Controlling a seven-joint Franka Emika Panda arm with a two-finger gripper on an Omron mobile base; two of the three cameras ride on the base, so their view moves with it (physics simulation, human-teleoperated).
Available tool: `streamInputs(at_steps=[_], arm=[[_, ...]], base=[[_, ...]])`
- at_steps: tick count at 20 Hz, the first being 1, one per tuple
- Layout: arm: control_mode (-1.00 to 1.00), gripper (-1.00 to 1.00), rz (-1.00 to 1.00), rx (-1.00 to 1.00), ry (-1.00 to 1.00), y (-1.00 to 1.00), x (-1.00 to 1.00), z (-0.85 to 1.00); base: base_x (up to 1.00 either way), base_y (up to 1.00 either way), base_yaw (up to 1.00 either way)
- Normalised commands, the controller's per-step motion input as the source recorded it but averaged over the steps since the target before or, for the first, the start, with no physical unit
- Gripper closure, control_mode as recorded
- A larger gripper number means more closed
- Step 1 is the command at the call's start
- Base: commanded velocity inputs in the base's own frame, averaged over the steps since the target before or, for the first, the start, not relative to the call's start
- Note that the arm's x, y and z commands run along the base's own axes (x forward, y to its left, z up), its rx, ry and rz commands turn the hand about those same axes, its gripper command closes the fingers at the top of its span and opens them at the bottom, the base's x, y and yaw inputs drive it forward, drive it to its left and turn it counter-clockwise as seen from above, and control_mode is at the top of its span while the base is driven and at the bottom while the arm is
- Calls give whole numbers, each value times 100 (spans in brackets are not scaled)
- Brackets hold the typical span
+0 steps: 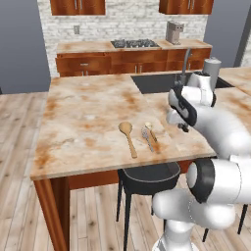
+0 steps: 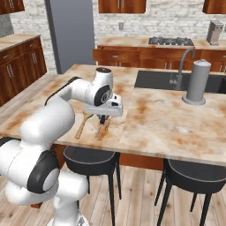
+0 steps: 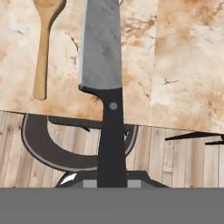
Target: Pick up the metallic utensils from the counter and place them in the open drawer. Make sure not to pick up any wooden utensils.
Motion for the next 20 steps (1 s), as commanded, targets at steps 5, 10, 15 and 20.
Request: streamInputs(at_steps=[5,10,15,20], arm=[[-100,100,0,-1,-14,62,-100,91],[-100,100,0,-1,-16,58,-97,58],[-100,100,0,0,-19,34,-81,38],[-100,100,0,0,-1,0,0,0]], base=[[0,0,0],[0,0,0],[0,0,0],[0,0,0]])
